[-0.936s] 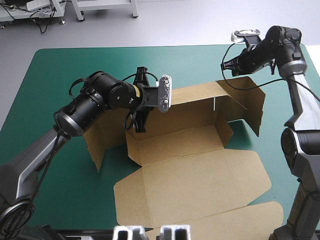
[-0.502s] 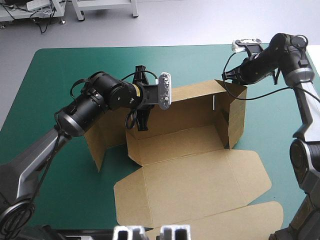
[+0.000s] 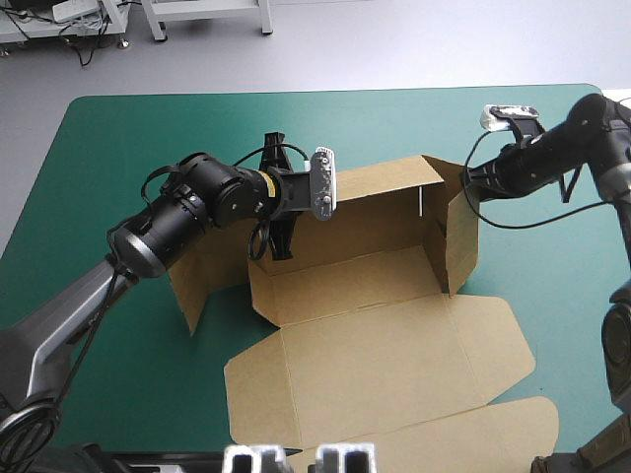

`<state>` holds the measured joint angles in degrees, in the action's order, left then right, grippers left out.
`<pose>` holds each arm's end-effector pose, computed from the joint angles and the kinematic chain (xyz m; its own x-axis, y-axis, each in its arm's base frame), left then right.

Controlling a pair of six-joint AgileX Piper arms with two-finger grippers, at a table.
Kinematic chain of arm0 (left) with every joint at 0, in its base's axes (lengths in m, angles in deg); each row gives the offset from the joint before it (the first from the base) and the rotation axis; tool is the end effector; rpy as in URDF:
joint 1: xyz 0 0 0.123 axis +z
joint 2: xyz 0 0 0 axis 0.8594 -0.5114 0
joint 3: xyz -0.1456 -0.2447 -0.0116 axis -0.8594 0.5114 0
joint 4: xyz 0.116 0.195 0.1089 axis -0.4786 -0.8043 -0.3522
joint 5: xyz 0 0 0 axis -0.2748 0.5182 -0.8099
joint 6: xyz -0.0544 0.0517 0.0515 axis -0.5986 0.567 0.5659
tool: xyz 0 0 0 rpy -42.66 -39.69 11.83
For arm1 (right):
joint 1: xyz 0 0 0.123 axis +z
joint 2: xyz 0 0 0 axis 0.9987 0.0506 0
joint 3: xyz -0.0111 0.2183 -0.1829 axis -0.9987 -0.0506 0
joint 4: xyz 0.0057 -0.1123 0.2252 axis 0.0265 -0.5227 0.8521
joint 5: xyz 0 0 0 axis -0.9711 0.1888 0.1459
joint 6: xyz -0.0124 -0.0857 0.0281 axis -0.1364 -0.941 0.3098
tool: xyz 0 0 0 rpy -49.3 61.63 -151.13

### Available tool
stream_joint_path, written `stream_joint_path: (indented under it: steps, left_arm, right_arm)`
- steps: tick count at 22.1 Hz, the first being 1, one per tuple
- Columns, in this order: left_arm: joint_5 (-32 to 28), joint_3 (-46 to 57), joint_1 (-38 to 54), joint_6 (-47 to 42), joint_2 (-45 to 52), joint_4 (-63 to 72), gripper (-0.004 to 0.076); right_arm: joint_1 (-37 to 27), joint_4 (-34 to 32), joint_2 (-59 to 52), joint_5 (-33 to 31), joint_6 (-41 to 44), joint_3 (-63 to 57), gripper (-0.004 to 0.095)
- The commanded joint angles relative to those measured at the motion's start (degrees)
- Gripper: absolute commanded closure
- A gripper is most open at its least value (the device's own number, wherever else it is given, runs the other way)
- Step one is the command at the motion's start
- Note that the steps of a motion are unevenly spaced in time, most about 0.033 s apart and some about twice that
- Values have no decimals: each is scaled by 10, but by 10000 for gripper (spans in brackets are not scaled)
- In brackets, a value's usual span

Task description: Fold the box

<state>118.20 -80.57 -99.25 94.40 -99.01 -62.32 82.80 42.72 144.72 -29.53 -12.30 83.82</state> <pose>0.2654 -0.2189 0.3703 0.2021 0.9118 -0.3575 0.8194 0.0425 0.5716 0.3527 0.0120 0.3317 -0.8861 -0.1899 -0.4228 -0.3314 0.8973 0.2915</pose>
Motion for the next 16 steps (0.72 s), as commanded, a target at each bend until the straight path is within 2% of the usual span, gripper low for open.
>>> stream_joint_path:
  steps: [1, 8, 11, 13, 15, 16]
  left_arm:
    - [-10, 8, -13, -15, 20, 43, 734]
    - [-12, 11, -51, -17, 20, 39, 734]
    - [-20, 11, -60, -26, 20, 37, 734]
    - [-21, 11, -61, -28, 20, 37, 734]
    - [-17, 11, -61, -28, 20, 37, 734]
    - [-11, 11, -61, -28, 20, 37, 734]
  right_arm:
    - [-21, 79, -63, 15, -78, -41, 928]
    - [-23, 141, -150, 136, -202, -214, 926]
    - [-23, 219, -225, 262, -316, -335, 927]
    - [-23, 289, -265, 314, -402, -404, 927]
    - [-23, 299, -270, 314, -442, -422, 922]
    - [-23, 298, -269, 308, -442, -422, 876]
